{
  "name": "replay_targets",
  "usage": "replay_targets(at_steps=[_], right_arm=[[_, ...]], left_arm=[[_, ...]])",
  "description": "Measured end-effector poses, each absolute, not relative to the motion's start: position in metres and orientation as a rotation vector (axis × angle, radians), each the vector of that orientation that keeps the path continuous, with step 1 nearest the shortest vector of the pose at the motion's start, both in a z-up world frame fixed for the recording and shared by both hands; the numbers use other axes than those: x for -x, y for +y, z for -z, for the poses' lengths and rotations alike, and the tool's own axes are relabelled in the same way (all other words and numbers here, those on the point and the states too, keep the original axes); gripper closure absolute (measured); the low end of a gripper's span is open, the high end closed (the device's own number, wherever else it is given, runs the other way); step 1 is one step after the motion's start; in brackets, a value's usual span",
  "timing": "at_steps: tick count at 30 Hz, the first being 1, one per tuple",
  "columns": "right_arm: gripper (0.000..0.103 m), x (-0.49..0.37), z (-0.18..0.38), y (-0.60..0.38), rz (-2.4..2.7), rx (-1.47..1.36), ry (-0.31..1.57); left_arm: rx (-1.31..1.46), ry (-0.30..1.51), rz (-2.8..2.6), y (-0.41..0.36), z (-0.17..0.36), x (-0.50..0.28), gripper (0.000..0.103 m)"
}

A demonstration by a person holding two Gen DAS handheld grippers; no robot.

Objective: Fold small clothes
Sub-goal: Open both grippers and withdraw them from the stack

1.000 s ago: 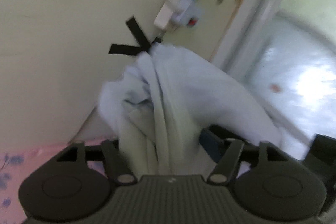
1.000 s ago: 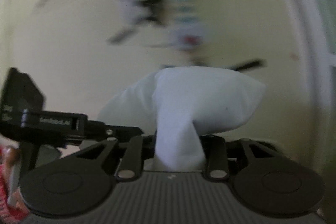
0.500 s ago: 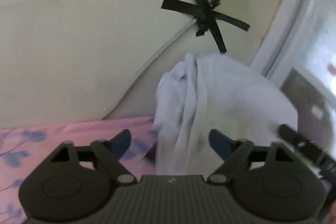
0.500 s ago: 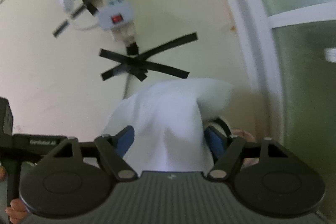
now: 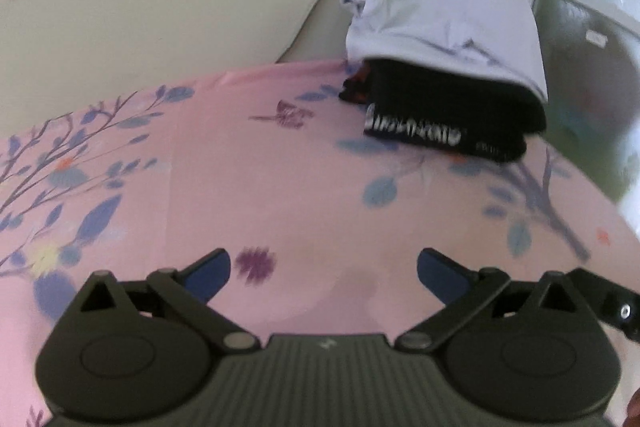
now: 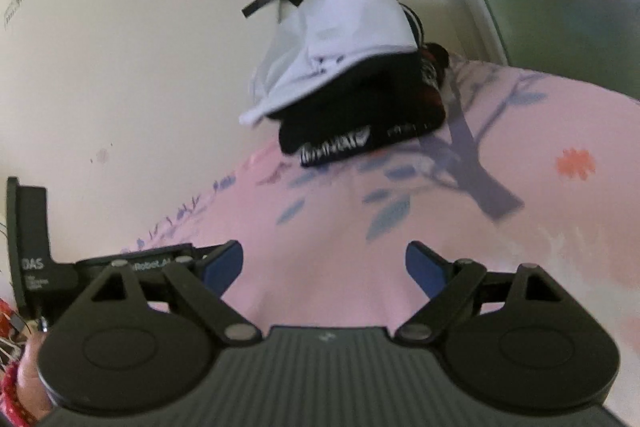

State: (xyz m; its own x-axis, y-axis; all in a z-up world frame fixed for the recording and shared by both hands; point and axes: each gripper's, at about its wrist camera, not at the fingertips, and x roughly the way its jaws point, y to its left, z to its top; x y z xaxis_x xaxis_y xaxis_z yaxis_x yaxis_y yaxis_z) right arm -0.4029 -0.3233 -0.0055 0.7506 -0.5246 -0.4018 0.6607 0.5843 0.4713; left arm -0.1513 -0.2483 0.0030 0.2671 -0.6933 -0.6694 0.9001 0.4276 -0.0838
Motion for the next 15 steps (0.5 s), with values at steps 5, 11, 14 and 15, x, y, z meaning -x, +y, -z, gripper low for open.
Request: replay_targets(at_steps=[5,11,14,15], right_arm=[[0.022,0.407,0.009,-0.299,0.729,-0.620,0.236],[0.022,0.404,0.007,-0.282,0.774,-0.572,0.238],[0.022,0.401,0.006,-0.281,0.799,-0.562,0.236],[0.022,0.400,0.007,-0.280,0.808,-0.561,0.235]], left_arm=[[-0.363,0.637,1.085,-0.229,0.002,0.158,0.000],[-0.361,0.603,1.095,-0.218,0.007,0.162,0.000],[-0.364,0.590,1.096,-0.216,0.009,0.163,0.000],[-0.363,0.585,1.094,-0.215,0.009,0.163,0.000]])
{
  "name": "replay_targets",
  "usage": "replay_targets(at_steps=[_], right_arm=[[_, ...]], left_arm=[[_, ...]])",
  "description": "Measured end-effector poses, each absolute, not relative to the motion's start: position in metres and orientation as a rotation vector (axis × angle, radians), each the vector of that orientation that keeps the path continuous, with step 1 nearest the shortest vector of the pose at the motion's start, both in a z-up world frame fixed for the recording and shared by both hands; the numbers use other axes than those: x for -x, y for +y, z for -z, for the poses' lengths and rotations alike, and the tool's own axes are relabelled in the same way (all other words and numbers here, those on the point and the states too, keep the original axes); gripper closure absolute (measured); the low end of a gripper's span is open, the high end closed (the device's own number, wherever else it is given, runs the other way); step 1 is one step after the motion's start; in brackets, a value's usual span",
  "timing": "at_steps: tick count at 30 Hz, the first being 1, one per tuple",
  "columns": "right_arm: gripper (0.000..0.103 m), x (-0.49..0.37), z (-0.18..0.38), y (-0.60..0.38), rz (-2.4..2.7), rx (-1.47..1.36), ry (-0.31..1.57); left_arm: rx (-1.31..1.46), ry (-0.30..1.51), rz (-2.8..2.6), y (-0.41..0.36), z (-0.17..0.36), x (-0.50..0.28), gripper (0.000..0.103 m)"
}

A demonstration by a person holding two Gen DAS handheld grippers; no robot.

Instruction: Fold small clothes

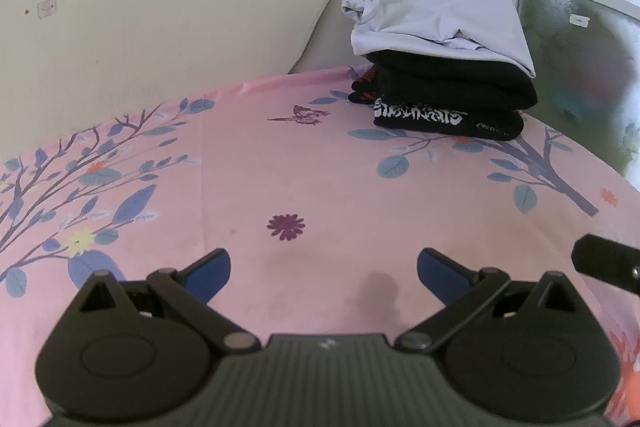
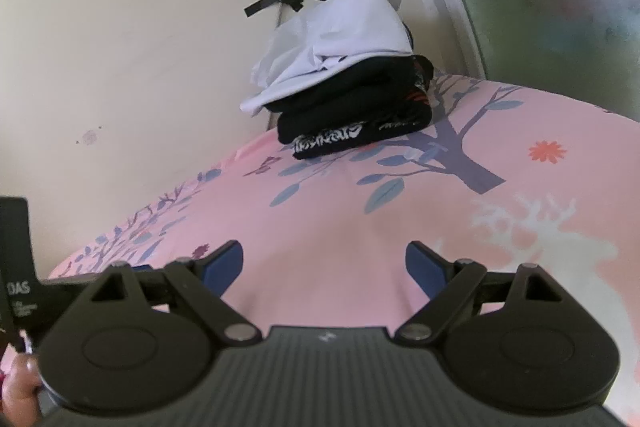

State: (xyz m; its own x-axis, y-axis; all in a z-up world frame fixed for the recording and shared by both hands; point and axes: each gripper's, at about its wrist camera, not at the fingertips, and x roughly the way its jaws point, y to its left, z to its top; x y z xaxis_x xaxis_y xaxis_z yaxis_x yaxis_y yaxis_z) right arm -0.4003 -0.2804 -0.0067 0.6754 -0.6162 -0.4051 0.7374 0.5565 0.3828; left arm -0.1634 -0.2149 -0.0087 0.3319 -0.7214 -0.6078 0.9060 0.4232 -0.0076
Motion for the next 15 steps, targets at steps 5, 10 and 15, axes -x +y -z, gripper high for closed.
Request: replay_targets(at_steps=[5,10,15], right_arm=[[0.022,0.391,0.009,-0.281,0.823,-0.550,0.243],[0.022,0.381,0.016,-0.282,0.807,-0.543,0.265],[0.021,0.378,0.021,-0.282,0.796,-0.527,0.270]], left_arm=[[-0.359,0.538,1.080,-0.210,0.005,0.167,0.000],[-0.361,0.469,1.030,-0.205,0.001,0.170,0.000],[-0.335,0.423,1.004,-0.200,-0.004,0.169,0.000]])
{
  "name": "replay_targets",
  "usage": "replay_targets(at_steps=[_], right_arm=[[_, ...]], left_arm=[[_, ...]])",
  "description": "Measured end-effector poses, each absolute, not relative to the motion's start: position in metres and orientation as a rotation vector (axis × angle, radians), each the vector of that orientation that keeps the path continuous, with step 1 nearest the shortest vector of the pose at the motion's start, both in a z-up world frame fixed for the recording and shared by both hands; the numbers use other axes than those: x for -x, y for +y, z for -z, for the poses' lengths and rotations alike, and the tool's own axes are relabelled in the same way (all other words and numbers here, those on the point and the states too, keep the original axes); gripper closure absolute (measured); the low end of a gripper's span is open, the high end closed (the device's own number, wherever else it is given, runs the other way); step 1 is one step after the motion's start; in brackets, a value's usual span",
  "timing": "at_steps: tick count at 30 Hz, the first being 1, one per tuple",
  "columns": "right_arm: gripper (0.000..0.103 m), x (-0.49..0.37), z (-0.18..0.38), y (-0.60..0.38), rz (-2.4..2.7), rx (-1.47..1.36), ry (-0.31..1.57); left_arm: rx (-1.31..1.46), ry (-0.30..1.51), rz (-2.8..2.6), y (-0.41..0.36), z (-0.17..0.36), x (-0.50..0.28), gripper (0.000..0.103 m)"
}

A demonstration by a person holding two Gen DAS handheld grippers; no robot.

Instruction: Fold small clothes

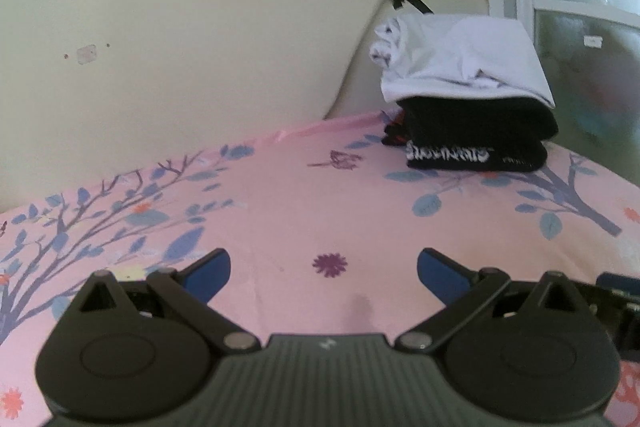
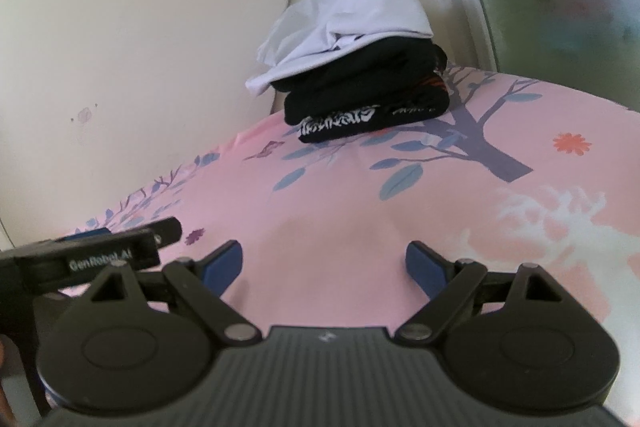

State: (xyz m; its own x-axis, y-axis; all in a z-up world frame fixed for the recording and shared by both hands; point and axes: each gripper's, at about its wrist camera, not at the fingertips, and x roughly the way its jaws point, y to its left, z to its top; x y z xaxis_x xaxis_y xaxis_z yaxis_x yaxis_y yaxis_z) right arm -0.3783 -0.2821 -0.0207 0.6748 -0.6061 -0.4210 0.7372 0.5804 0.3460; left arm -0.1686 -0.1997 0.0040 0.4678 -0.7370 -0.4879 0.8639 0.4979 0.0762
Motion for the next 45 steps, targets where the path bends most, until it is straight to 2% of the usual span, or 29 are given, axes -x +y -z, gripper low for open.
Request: replay_targets(at_steps=[12,18,45], right_arm=[[0.020,0.381,0.022,-0.282,0.773,-0.547,0.245],[0.020,0.382,0.022,-0.282,0.772,-0.548,0.245],[0.020,0.382,0.022,-0.281,0.770,-0.552,0.242]], left_arm=[[-0.424,0.278,0.964,-0.204,-0.007,0.193,0.000],[-0.444,0.369,0.999,-0.207,-0.009,0.192,0.000],[-0.457,0.405,1.002,-0.209,-0.008,0.187,0.000]])
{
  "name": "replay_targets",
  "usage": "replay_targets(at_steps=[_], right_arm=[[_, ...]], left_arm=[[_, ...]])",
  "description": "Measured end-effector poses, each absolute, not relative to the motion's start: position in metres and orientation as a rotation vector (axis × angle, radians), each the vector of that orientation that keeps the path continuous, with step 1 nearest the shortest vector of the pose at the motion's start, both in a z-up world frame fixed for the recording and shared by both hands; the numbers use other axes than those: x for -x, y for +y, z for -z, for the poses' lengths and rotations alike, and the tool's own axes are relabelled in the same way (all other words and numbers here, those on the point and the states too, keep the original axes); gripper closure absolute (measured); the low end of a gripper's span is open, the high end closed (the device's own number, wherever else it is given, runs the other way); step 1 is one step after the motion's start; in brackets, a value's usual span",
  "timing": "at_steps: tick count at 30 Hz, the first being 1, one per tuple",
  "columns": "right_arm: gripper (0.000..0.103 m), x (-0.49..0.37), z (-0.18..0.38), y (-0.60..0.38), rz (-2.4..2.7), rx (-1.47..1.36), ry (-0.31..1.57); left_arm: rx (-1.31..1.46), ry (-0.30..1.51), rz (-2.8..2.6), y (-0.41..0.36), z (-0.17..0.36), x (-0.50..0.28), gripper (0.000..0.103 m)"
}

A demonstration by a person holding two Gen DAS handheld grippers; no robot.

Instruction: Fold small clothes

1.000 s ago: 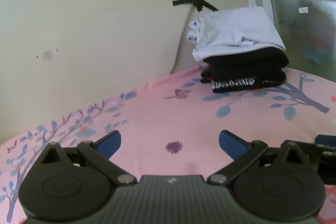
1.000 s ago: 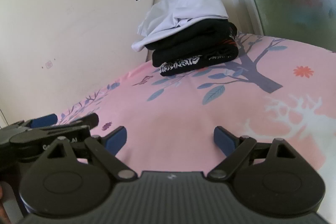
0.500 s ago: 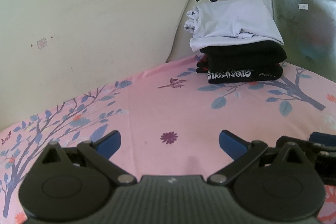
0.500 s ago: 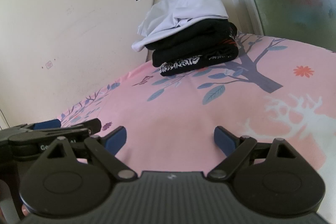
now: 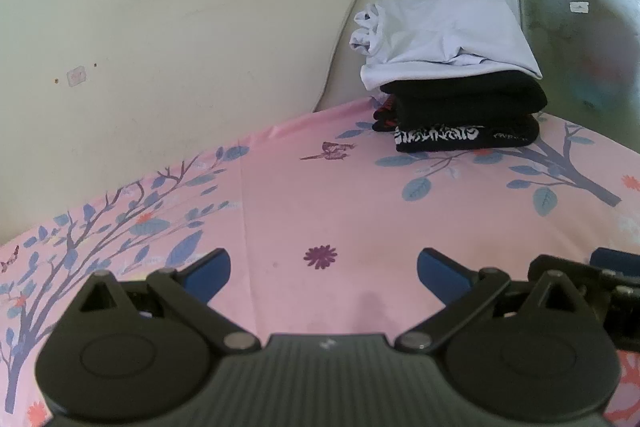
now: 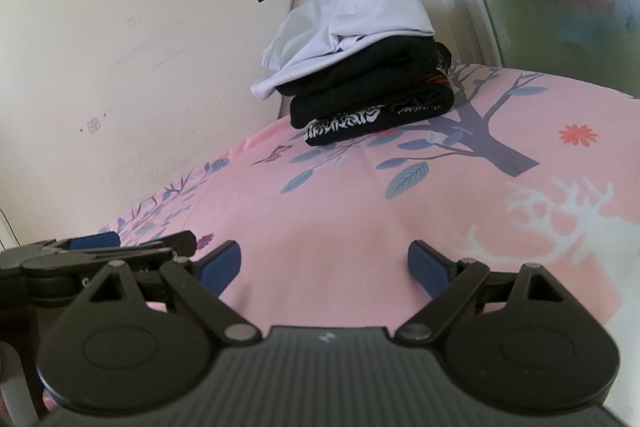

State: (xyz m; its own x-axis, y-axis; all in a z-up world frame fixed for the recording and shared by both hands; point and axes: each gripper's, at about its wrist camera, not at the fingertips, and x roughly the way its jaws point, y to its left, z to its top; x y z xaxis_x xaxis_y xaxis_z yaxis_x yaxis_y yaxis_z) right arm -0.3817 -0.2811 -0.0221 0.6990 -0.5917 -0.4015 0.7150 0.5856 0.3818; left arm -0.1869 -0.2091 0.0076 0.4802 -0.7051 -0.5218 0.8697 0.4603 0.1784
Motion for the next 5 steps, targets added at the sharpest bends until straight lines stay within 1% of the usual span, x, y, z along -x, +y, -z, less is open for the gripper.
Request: replay_targets(at_steps=[5], right_arm=[[0.020,0.3818,0.0221,-0.2811,0.771,-0.551,0.243]], left_arm=[[-0.448,0.407,1.028,-0.2076,-0.0083,0.1887,0.000]])
